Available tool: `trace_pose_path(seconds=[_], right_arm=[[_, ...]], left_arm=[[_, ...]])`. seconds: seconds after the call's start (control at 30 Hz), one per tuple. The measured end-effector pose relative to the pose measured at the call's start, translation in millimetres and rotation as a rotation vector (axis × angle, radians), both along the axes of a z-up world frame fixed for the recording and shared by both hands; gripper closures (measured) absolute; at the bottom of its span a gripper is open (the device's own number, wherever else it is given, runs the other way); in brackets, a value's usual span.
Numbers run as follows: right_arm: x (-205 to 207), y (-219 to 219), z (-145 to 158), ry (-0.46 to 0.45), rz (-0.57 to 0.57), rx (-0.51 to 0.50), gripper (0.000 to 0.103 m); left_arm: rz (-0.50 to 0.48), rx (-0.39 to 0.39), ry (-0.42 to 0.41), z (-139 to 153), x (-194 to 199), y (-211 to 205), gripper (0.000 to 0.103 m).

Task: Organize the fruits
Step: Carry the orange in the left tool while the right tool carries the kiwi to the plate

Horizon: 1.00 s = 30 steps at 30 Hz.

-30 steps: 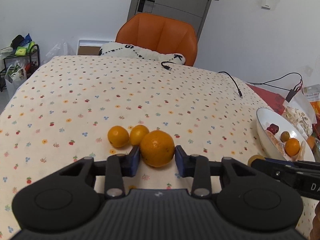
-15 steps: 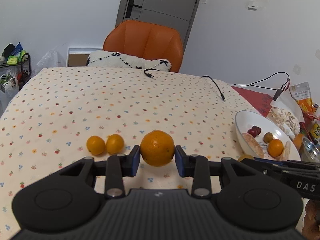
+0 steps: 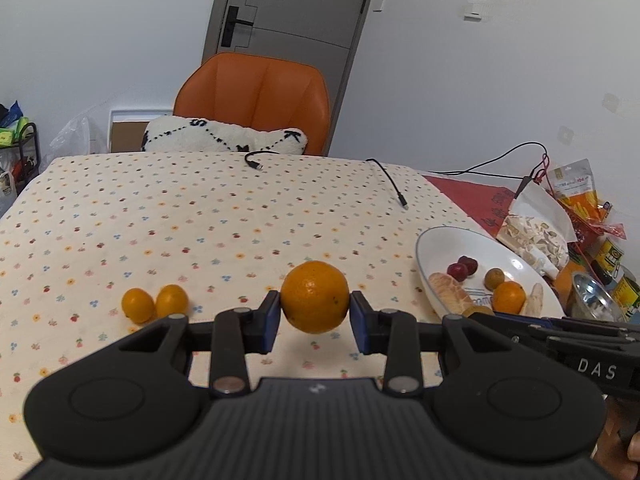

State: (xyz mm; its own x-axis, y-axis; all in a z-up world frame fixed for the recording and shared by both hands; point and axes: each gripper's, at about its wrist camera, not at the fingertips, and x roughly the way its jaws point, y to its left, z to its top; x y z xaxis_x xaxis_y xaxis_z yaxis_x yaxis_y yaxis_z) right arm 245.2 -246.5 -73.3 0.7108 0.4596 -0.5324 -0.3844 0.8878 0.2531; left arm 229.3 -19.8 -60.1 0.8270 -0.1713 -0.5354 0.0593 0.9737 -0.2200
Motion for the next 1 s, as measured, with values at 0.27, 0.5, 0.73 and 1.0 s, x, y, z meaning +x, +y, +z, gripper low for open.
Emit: trace_pose_path(seconds=[0.27,0.5,0.73,1.0], right_arm=[[-4,-15,4,-0.014,-0.025,0.006,0.079],[-7,-31,7,-0.021,-0.054,0.012,0.079],[-8,-47,7,-0.023,-0.087,0.012,0.079],[-7,-61,5,-0.02,-0.125,0.009,0.079]], left_arm=[[-0.042,-0.003,-0.015,6,0,-19,0.068],[-0.068,-0.006,-0.026,10,1,-34,0.068],[-0.099,-0.01,-0.033,13,4,-49,0.068],[-0.138,-0.015,-0.033,14,10,-66,0.068]])
